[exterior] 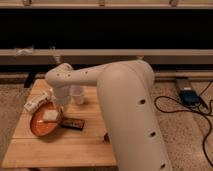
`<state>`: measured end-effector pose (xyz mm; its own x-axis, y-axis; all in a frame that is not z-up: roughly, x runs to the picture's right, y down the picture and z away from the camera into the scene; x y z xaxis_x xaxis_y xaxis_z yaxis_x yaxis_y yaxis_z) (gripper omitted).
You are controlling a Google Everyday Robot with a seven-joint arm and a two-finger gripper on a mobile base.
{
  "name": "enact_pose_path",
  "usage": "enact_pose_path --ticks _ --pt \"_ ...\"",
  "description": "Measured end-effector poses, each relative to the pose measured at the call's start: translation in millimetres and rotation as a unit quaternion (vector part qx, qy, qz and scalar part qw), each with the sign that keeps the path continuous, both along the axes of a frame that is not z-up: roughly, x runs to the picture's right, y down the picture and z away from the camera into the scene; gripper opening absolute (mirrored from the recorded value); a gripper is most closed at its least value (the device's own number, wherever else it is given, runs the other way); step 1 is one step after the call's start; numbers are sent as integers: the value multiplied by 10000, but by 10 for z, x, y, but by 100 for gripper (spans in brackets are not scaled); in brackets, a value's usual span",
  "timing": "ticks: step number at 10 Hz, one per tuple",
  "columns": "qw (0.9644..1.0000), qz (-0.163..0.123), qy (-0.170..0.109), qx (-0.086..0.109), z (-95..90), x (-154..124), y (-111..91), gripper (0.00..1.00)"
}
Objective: Pick up the ceramic bowl
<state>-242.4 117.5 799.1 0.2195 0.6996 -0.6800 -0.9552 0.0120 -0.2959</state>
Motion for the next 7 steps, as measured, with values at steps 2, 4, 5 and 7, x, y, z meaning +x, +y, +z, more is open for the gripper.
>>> enact_pose_path --ticks 2,4,5,7 --pt "9997 124 -179 -68 -111 13 -129 0" --pt "9989 285 -354 -135 -176 52 -229 0" --pt "9983 371 -427 -170 -196 92 -272 0" --pt "9974 442 -536 -202 -233 117 -320 0"
